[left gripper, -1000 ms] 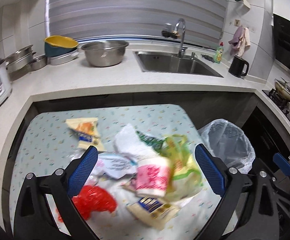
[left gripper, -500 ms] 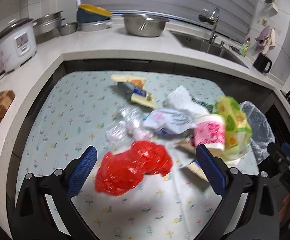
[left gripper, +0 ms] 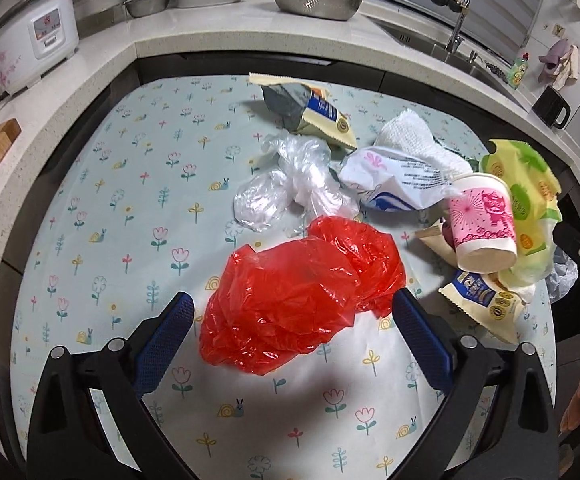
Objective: Collect trash
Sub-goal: 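Grasp the red plastic bag with the left tool while the right tool grasps the yellow-green snack bag, then carry red bag and snack bag over the bin and drop both in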
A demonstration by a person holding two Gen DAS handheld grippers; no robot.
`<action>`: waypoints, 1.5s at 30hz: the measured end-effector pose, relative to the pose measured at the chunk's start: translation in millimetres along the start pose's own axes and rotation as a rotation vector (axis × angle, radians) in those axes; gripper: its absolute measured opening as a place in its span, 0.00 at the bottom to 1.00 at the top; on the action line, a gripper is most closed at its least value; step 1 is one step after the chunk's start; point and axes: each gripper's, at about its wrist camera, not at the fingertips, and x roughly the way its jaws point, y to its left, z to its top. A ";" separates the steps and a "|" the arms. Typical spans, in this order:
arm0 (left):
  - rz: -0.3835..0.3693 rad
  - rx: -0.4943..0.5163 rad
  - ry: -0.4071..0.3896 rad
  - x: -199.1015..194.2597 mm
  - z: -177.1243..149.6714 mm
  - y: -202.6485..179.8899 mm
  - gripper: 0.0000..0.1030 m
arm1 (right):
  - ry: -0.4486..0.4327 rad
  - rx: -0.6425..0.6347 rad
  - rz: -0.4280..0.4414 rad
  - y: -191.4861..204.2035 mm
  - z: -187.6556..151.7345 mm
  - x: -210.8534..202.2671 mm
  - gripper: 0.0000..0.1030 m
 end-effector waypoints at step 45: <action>-0.099 0.043 -0.210 -84.2 30.8 -47.8 0.20 | -0.200 0.082 -0.037 -60.0 22.7 -87.2 0.17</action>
